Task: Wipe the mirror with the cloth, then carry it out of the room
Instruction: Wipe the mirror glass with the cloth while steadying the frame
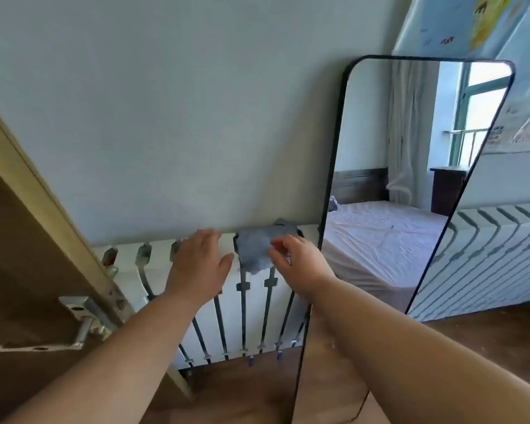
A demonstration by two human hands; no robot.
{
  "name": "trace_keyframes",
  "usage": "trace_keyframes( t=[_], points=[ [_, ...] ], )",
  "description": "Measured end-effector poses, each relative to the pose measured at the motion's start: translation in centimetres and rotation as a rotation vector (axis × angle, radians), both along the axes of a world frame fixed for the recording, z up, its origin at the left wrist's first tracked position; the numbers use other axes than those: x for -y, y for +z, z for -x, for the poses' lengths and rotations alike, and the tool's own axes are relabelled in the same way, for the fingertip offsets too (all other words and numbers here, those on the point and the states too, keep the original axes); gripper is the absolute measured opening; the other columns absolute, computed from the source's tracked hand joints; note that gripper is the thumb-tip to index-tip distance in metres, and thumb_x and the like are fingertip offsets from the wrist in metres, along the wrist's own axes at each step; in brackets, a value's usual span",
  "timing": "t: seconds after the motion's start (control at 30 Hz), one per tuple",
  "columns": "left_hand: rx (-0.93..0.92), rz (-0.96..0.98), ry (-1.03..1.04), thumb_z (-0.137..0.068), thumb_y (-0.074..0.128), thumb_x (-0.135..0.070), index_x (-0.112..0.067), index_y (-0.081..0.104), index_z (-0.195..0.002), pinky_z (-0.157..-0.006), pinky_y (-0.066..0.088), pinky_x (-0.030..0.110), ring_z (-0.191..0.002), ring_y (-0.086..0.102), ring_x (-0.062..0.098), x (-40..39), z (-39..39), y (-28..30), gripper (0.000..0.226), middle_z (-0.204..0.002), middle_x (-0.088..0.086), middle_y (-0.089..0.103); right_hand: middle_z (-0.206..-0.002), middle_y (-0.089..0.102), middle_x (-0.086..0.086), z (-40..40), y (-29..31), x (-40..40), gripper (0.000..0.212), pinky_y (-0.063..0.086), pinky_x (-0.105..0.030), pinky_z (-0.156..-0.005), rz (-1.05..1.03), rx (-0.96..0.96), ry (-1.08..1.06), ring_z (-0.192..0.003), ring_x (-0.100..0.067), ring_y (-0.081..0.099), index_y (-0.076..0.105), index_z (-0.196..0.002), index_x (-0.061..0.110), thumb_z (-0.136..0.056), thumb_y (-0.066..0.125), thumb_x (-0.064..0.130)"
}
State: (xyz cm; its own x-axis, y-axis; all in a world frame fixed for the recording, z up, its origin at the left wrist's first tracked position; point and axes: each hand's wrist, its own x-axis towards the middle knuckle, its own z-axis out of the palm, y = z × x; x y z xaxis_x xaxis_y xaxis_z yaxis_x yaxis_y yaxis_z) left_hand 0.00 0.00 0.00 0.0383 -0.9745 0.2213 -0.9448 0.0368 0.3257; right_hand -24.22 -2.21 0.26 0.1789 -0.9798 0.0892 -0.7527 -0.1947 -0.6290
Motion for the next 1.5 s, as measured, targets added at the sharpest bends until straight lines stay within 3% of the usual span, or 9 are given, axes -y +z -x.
trace_keyframes(
  t=[0.2, 0.33, 0.57, 0.7, 0.9, 1.07, 1.2, 1.3, 1.5],
  points=[
    [0.304, -0.142, -0.185, -0.092, 0.051, -0.077, -0.018, 0.034, -0.166, -0.135, 0.024, 0.062, -0.166, 0.031, 0.030, 2.6, -1.1, -2.7, 0.095, -0.178, 0.009, 0.035, -0.165, 0.047, 0.000, -1.8, -0.2, 4.6, 0.065, 0.035, -0.051, -0.124, 0.145, -0.452, 0.117, -0.152, -0.031, 0.043, 0.048, -0.159, 0.030, -0.101, 0.049, 0.058],
    [0.351, -0.113, -0.186, -0.086, 0.051, -0.080, -0.019, 0.032, -0.167, -0.134, 0.025, 0.065, -0.166, 0.032, 0.030, 2.7, -1.2, -3.3, 0.104, -0.177, 0.008, 0.036, -0.183, 0.014, -0.006, -1.6, -2.1, 5.4, 0.093, 0.008, -0.054, -0.136, 0.096, -0.636, 0.265, -0.169, -0.028, 0.010, 0.022, -0.172, 0.029, -0.097, 0.036, 0.081],
    [0.360, -0.046, -0.186, -0.079, 0.063, -0.071, -0.018, 0.045, -0.161, -0.127, 0.038, 0.064, -0.153, 0.051, 0.029, 2.5, -1.1, -3.5, 0.099, -0.166, 0.008, 0.052, -0.181, 0.026, -0.001, -1.5, -3.9, 4.9, 0.080, 0.002, -0.050, -0.137, 0.220, -0.671, 0.259, -0.170, -0.023, 0.013, 0.026, -0.172, 0.030, -0.104, 0.016, 0.069],
    [0.356, -0.044, -0.172, -0.077, 0.066, -0.070, -0.018, 0.049, -0.158, -0.127, 0.039, 0.063, -0.151, 0.053, 0.029, 2.6, -1.0, -3.3, 0.098, -0.163, 0.009, 0.056, -0.176, 0.039, 0.004, -2.7, -2.6, 4.8, 0.060, -0.003, -0.034, -0.133, 0.127, -0.404, 0.141, -0.168, -0.018, 0.020, 0.044, -0.165, 0.032, -0.114, 0.021, 0.055],
    [0.239, -0.095, -0.183, -0.083, 0.064, -0.064, -0.023, 0.043, -0.164, -0.137, 0.017, 0.056, -0.163, 0.038, 0.024, 2.5, -1.2, -2.8, 0.092, -0.173, 0.003, 0.043, -0.090, 0.070, -0.005, -3.5, 2.5, 3.5, 0.055, 0.059, -0.048, -0.084, -0.226, 0.196, -0.197, -0.092, -0.031, 0.067, 0.067, -0.106, 0.015, -0.114, 0.033, 0.058],
    [-0.258, -0.147, -0.057, -0.098, 0.069, -0.034, -0.033, 0.055, -0.151, -0.133, 0.032, 0.052, -0.151, 0.048, 0.024, 3.0, -0.2, -0.8, 0.054, -0.160, -0.005, 0.055, -0.121, 0.084, -0.011, -1.4, 6.8, 0.7, 0.064, 0.059, -0.054, -0.108, -0.619, 1.184, -0.319, -0.113, -0.034, 0.080, 0.079, -0.128, 0.017, -0.106, 0.051, 0.069],
    [-0.607, -0.024, 0.023, -0.103, 0.066, -0.022, -0.037, 0.065, -0.136, -0.105, 0.057, 0.047, -0.121, 0.070, 0.018, 3.2, 3.5, 2.5, 0.036, -0.142, -0.009, 0.068, -0.149, 0.067, -0.024, 2.5, 9.7, -1.9, 0.079, 0.039, -0.057, -0.127, -0.660, 1.518, -0.304, -0.141, -0.043, 0.063, 0.065, -0.148, 0.003, -0.103, 0.047, 0.066],
    [-0.714, 0.032, -0.070, -0.105, 0.067, -0.030, -0.038, 0.064, -0.137, -0.110, 0.055, 0.043, -0.137, 0.066, 0.015, 3.8, 7.5, 5.7, 0.033, -0.140, -0.014, 0.068, -0.136, 0.073, -0.029, 6.7, 11.0, -3.2, 0.075, 0.052, -0.057, -0.104, -0.527, 1.693, -0.393, -0.124, -0.045, 0.073, 0.078, -0.126, -0.004, -0.098, 0.049, 0.059],
    [-0.196, 0.537, -0.466, -0.104, 0.061, -0.030, -0.014, 0.059, -0.150, -0.130, 0.039, 0.041, -0.156, 0.047, 0.020, 5.5, 14.1, 13.3, 0.048, -0.165, 0.003, 0.054, -0.108, 0.086, -0.010, 13.1, 13.0, -4.3, 0.052, 0.068, -0.041, -0.070, -0.078, 1.584, -0.638, -0.094, -0.027, 0.085, 0.091, -0.095, 0.024, -0.104, 0.057, 0.063]
  ],
)
